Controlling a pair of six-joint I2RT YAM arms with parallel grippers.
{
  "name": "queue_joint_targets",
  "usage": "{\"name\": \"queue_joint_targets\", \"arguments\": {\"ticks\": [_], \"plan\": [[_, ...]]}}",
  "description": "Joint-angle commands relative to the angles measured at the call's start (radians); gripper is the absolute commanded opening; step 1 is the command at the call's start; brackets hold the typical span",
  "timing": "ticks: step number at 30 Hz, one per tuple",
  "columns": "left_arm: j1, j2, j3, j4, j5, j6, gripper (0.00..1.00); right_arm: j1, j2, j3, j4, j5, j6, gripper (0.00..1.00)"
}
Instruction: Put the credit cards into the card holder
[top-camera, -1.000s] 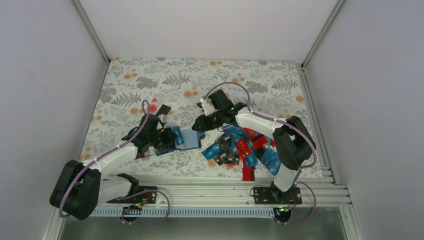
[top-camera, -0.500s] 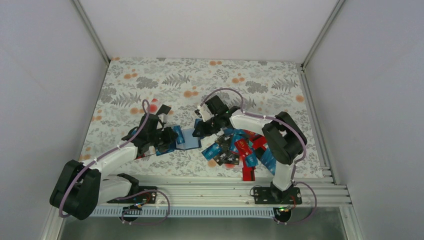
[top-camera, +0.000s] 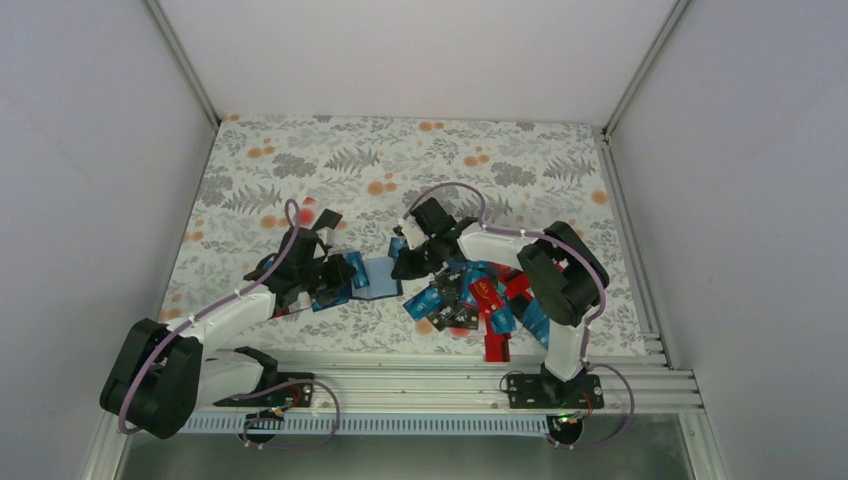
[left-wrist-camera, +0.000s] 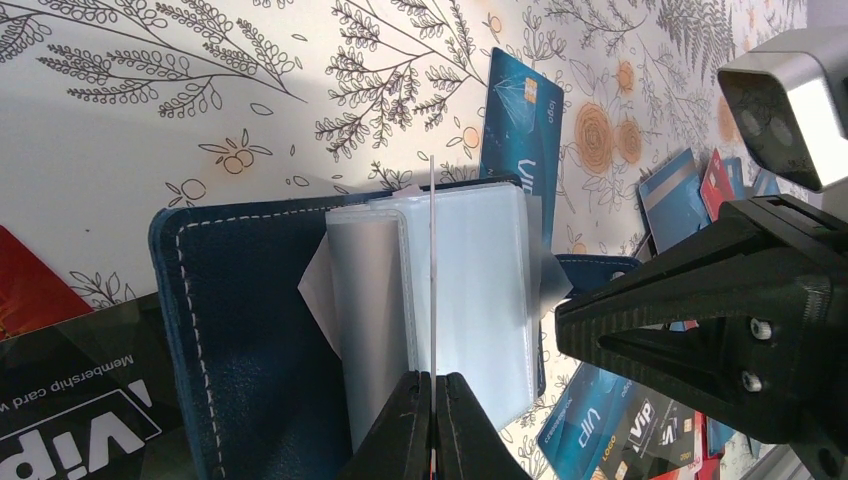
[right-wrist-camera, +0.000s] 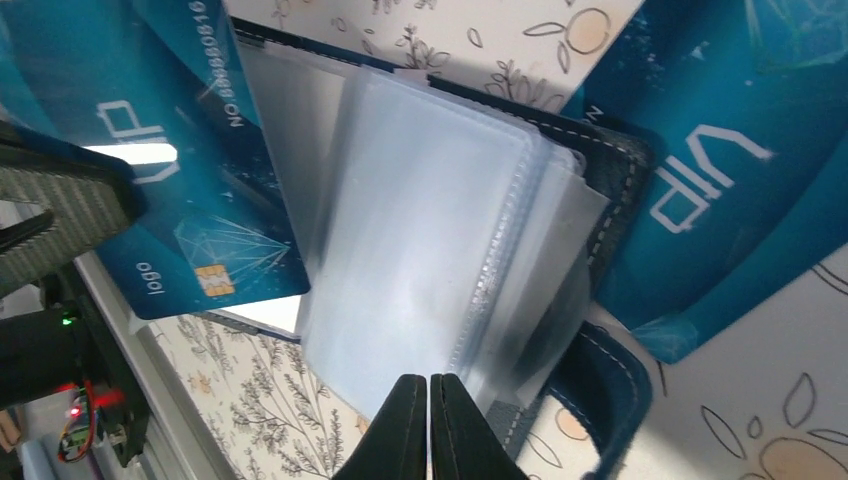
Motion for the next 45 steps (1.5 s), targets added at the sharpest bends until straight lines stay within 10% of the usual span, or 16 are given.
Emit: {"name": "queue_joint_targets", "arguments": {"ticks": [1, 45], "plan": [[0.006, -0.002, -0.008, 0.022, 0.021, 0.008, 0.02, 0.007, 0.025, -0.019, 0.013, 0.054, -0.012, 0.04], [0.009, 0.016, -0.076, 0.111, 0.062, -0.037, 0.02, 0.008, 0.087, -0.058, 0.038, 0.079, 0.002, 0.04]]}}
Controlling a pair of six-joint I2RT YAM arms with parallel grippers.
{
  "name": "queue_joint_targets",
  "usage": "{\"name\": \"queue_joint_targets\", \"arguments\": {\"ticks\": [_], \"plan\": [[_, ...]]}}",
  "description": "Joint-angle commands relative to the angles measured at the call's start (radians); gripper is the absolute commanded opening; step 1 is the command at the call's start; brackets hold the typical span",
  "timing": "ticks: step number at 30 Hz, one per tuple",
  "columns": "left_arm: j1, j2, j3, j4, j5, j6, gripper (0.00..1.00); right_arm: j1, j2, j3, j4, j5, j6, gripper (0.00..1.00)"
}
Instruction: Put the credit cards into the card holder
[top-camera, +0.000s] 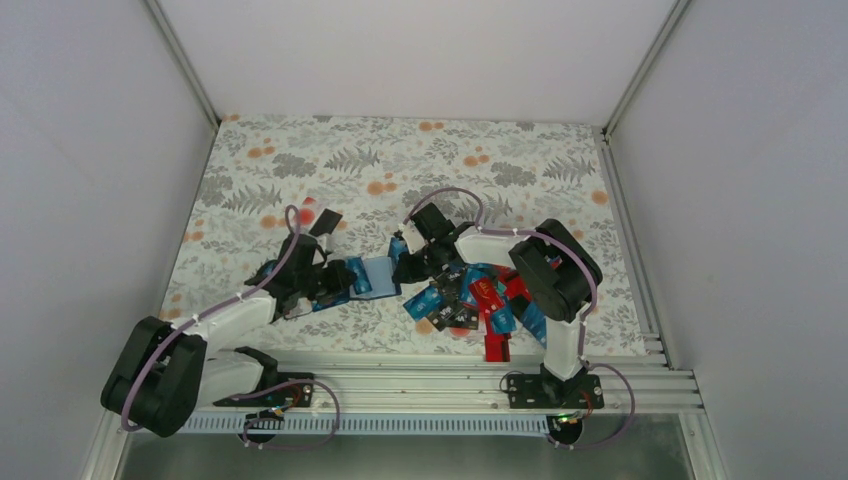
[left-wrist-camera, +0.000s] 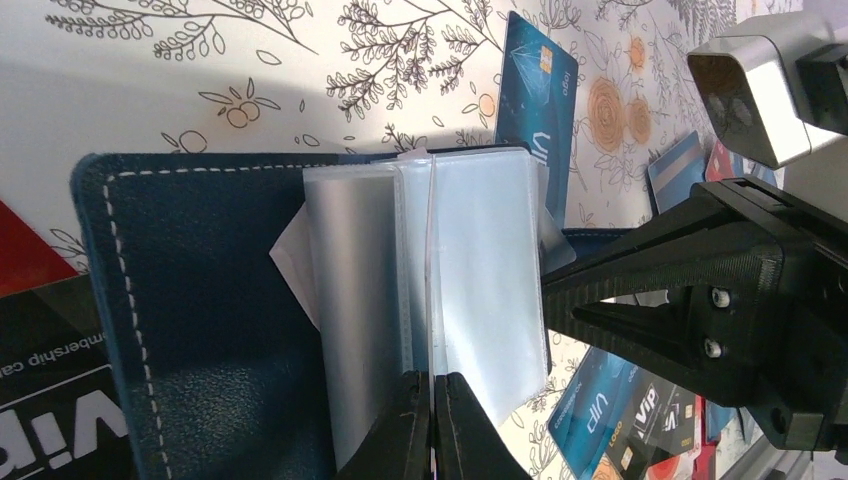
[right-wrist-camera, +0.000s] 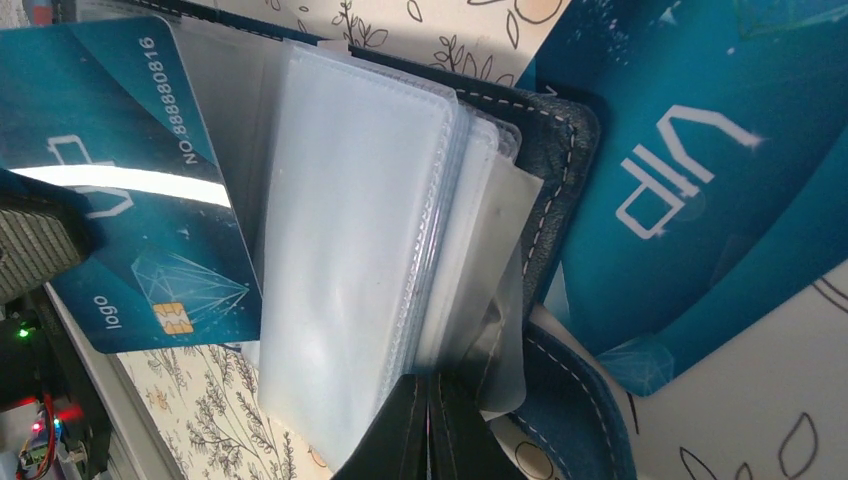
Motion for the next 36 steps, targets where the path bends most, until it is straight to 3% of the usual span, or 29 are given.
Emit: {"name": "queue_joint_targets", "arguments": {"ticks": [1, 21, 29, 36], "plan": [[0.005, 0.013, -0.022, 0.049, 0.035, -0.029, 0.02, 0.007, 0.042, -0.026, -0.021, 0.055, 0.001, 0.04], [0.005, 0.043, -0.085, 0.065, 0.049, -0.184, 0.02, 0.007, 0.036, -0.031, -0.021, 0.055, 0.0, 0.05], [0.011, 0.029, -0.099, 0.067, 0.017, -0.205, 0.02, 0.007, 0.036, -0.036, -0.02, 0.051, -0.005, 0.04], [0.011, 0.105, -0.09, 0.149, 0.091, -0.178, 0.02, 0.008, 0.038, -0.036, -0.022, 0.048, -0.008, 0.04]]}}
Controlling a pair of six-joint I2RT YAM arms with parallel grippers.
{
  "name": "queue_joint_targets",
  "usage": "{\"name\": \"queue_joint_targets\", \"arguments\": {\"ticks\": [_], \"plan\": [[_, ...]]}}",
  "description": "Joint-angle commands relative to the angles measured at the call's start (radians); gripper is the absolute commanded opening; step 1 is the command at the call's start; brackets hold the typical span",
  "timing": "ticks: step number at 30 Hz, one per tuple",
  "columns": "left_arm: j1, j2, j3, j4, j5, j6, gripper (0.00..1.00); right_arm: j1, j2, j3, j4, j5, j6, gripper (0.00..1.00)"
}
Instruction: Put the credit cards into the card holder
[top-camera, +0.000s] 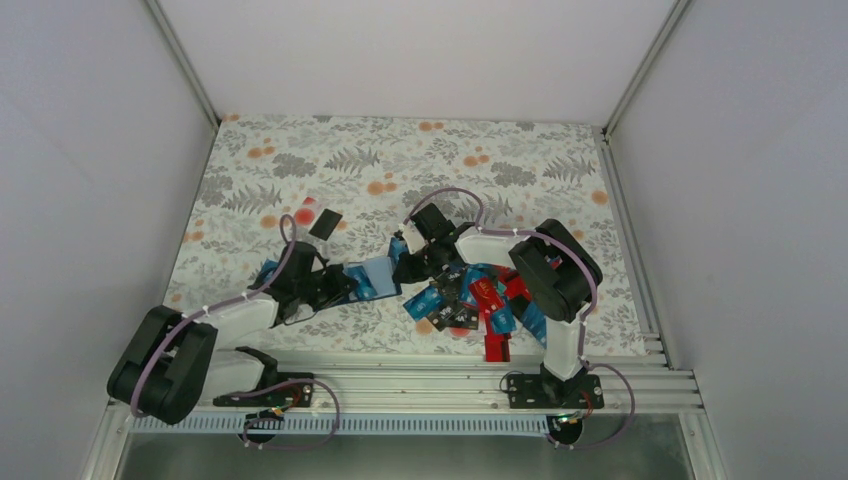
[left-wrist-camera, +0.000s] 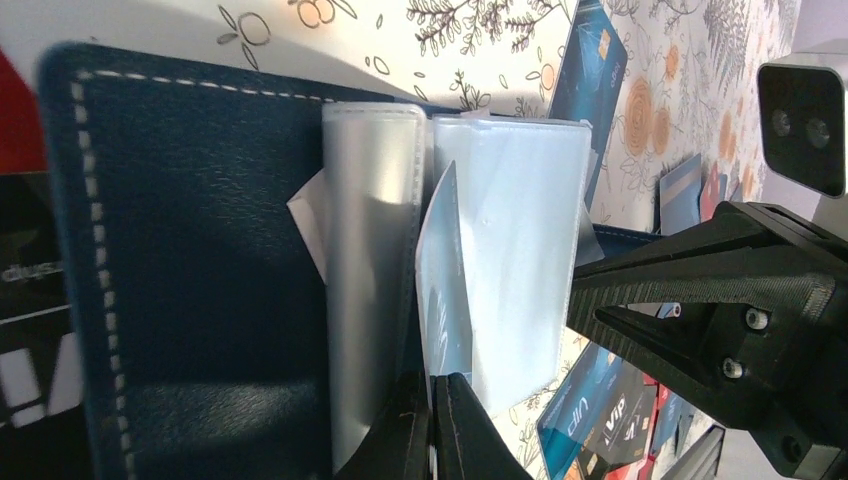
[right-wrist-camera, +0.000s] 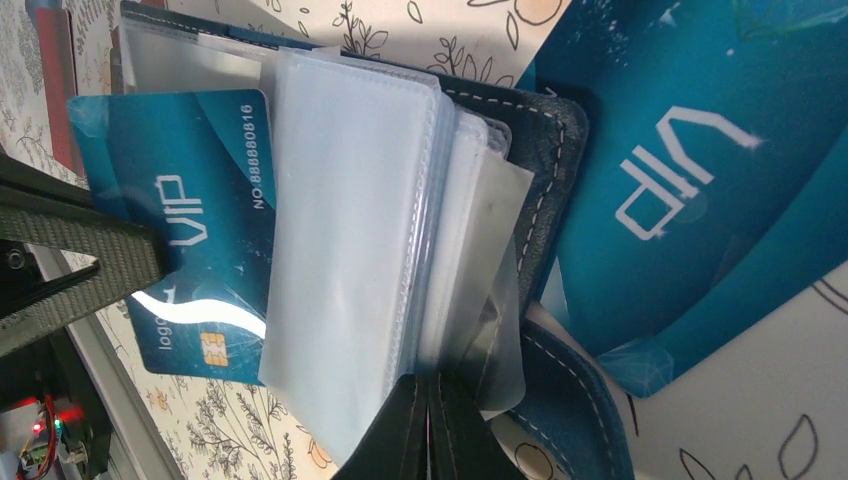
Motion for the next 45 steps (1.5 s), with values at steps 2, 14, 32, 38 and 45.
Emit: {"name": "queue_joint_targets", "arguments": {"ticks": [2, 14, 32, 38, 45], "plan": [[0.002, 0.077, 0.009, 0.017, 0.043, 0.031, 0.02, 0.007, 0.038, -0.032, -0.031, 0.05, -0.013, 0.04], [0.005, 0.152, 0.082, -0.081, 0.061, 0.139, 0.02, 0.007, 0.044, -0.023, -0.044, 0.056, -0.021, 0.04], [0.012, 0.25, 0.145, -0.04, 0.075, 0.219, 0.02, 0.008, 0.071, 0.002, -0.059, 0.054, -0.034, 0.04], [0.013, 0.273, 0.145, -0.01, 0.095, 0.206, 0.02, 0.007, 0.074, 0.003, -0.064, 0.061, -0.038, 0.04], [0.012, 0.302, 0.136, 0.033, 0.103, 0.191, 0.02, 0.007, 0.077, 0.001, -0.062, 0.057, -0.04, 0.04]]}}
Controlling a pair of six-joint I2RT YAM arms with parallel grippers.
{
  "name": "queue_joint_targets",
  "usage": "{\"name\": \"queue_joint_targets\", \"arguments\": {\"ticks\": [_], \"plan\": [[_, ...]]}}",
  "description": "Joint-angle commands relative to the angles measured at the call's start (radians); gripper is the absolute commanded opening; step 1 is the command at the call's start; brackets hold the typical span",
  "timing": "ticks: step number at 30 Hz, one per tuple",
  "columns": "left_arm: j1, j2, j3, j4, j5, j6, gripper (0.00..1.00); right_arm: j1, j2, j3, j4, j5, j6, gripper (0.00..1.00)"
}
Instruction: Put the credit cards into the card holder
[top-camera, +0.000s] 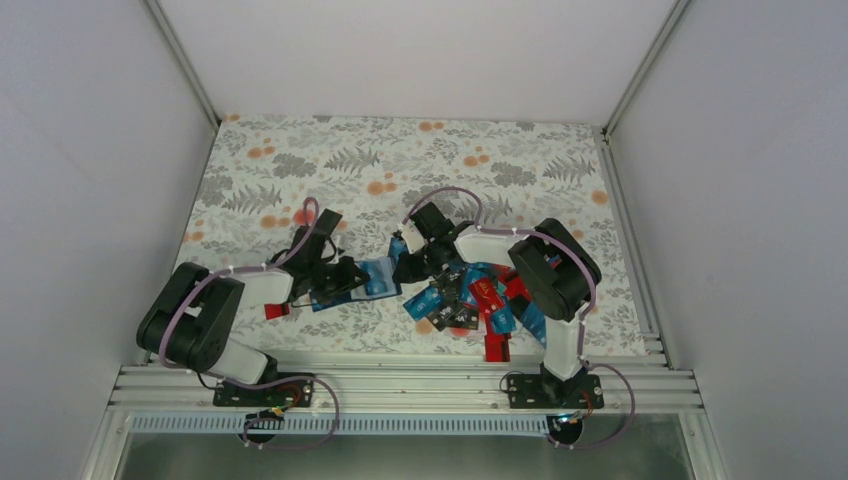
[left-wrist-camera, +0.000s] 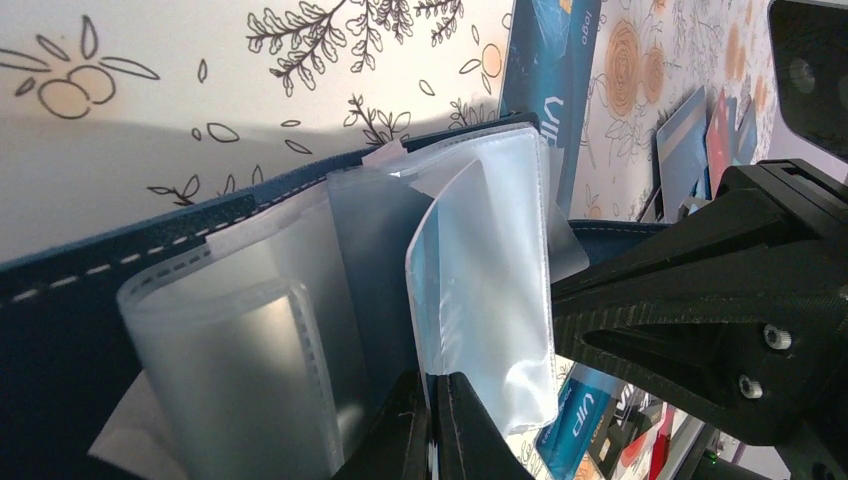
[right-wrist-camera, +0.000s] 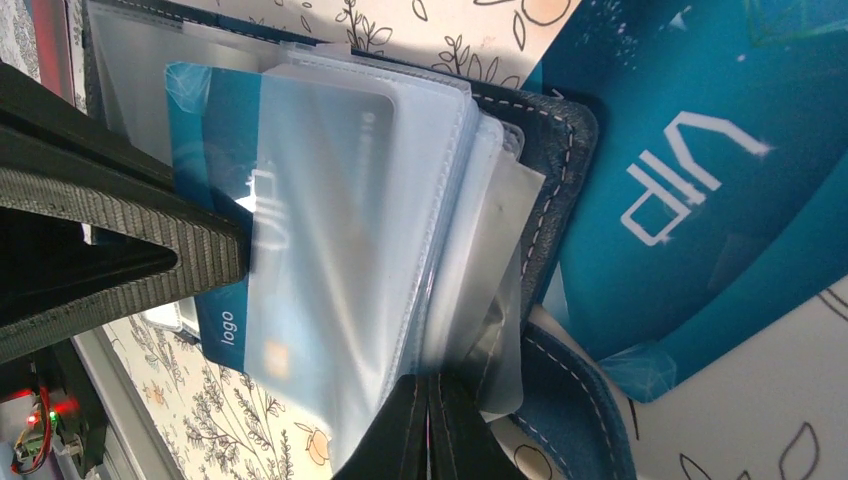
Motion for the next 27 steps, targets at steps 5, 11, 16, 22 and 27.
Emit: {"name": "queue_joint_targets", "arguments": {"ticks": [5, 11, 16, 22, 27], "plan": [[0.0, 0.051, -0.019, 0.034, -0.029, -0.012, 0.02, 0.008, 0.065, -0.021, -0.042, 0.063, -0.017, 0.04], [0.001, 0.062, -0.023, 0.055, -0.015, -0.019, 0.02, 0.008, 0.064, -0.028, -0.039, 0.063, -0.018, 0.04], [0.0, 0.067, -0.024, 0.062, 0.003, -0.015, 0.02, 0.008, 0.066, -0.026, -0.038, 0.064, -0.016, 0.04], [0.001, 0.081, -0.02, 0.074, 0.034, 0.006, 0.02, 0.008, 0.071, -0.022, -0.04, 0.064, -0.015, 0.04], [0.001, 0.102, 0.002, 0.045, 0.055, 0.062, 0.02, 0.008, 0.076, -0.02, -0.042, 0.065, -0.015, 0.04]]}}
